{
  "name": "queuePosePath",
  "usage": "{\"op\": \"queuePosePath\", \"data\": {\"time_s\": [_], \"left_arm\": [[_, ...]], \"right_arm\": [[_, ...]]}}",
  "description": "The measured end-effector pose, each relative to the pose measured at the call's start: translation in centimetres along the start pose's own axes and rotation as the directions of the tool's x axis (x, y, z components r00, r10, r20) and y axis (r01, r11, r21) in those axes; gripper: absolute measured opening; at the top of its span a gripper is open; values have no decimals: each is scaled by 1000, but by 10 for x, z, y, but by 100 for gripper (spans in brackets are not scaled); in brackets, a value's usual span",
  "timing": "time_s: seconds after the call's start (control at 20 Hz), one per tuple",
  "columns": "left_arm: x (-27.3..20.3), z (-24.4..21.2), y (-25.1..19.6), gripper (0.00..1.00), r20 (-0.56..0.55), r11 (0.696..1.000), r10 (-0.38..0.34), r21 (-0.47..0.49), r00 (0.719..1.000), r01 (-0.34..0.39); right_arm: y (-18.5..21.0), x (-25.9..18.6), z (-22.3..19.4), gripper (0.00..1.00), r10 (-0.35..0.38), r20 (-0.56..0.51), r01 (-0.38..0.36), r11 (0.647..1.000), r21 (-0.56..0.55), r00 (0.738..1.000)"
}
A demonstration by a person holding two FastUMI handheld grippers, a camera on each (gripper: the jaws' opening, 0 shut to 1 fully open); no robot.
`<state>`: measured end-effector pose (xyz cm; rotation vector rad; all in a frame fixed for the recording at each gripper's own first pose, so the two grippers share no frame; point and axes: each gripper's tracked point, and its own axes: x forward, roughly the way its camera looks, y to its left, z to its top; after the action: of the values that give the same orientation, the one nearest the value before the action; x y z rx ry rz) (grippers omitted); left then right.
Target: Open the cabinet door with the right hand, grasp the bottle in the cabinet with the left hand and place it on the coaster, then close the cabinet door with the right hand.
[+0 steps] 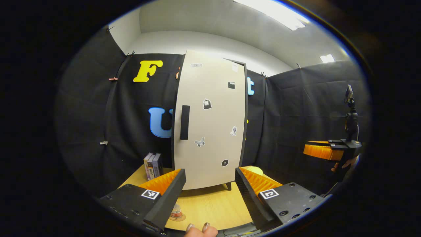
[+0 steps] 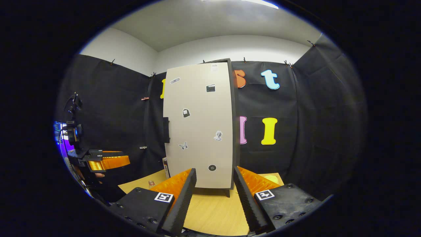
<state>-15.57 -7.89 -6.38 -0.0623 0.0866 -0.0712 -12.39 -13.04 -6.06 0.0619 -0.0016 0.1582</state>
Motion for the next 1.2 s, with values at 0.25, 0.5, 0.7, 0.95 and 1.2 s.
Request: {"op": "queuePosePath", "data": {"time_s": [0.25, 0.5, 0.7, 0.95, 1.2], "left_arm": [[8, 10, 10, 95, 24, 999, 27, 22, 999, -27], [17, 13, 15, 95, 35, 999, 27, 34, 999, -28], [21, 12, 16, 95, 35, 999, 25, 38, 999, -26], [26, 10, 15, 95, 32, 999, 20, 35, 999, -21], [29, 10, 13, 95, 34, 999, 18, 49, 999, -19]], "right_arm": [[-4, -1, -4, 75, 12, -5, -12, 1000, -16, 1000], [0, 12, -4, 75, 29, -2, -29, 999, -24, 1000], [-2, 16, -5, 72, 32, -4, -32, 999, -28, 999], [-3, 20, -6, 72, 29, -13, -30, 999, -30, 999], [-3, 20, -7, 72, 32, -20, -32, 999, -25, 999]]}}
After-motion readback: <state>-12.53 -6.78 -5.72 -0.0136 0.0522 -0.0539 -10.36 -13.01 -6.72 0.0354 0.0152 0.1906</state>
